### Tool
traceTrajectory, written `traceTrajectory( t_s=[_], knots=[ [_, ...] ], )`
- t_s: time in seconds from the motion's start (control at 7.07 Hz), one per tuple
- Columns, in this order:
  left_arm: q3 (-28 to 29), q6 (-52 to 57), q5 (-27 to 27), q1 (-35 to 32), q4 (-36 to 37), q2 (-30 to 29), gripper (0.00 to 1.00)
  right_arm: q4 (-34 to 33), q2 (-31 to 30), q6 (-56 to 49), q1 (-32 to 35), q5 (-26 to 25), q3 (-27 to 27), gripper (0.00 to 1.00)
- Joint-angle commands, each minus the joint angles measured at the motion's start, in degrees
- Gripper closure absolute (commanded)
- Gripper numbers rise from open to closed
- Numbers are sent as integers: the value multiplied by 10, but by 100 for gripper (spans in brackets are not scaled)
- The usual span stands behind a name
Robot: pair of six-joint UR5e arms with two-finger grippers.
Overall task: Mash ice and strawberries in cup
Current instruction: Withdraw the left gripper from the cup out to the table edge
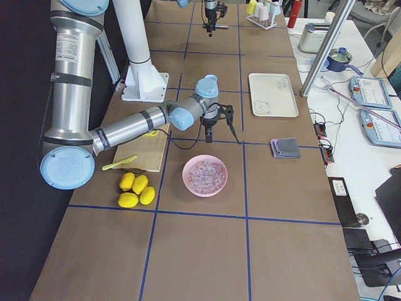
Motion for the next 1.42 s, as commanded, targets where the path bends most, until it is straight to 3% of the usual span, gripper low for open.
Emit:
traceTrajectory(
  t_s=[0.0,0.14,0.42,0.57,0.99,1.27],
  knots=[
    [58,151,-77,-125,-6,44,24,-1,-5,-41,23,2,-15,0],
    [112,195,-98,-166,-29,44,24,0,-6,-42,26,2,-16,0],
    [274,255,-173,-232,-153,44,24,-1,-7,-46,28,2,-16,0],
    [337,249,-176,-238,-216,46,24,0,-8,-46,28,2,-16,0],
    [427,141,-172,-237,-320,41,21,0,-8,-45,27,1,-16,0],
    [442,42,-172,-235,-364,44,21,0,-8,-45,27,1,-16,0]
  ],
)
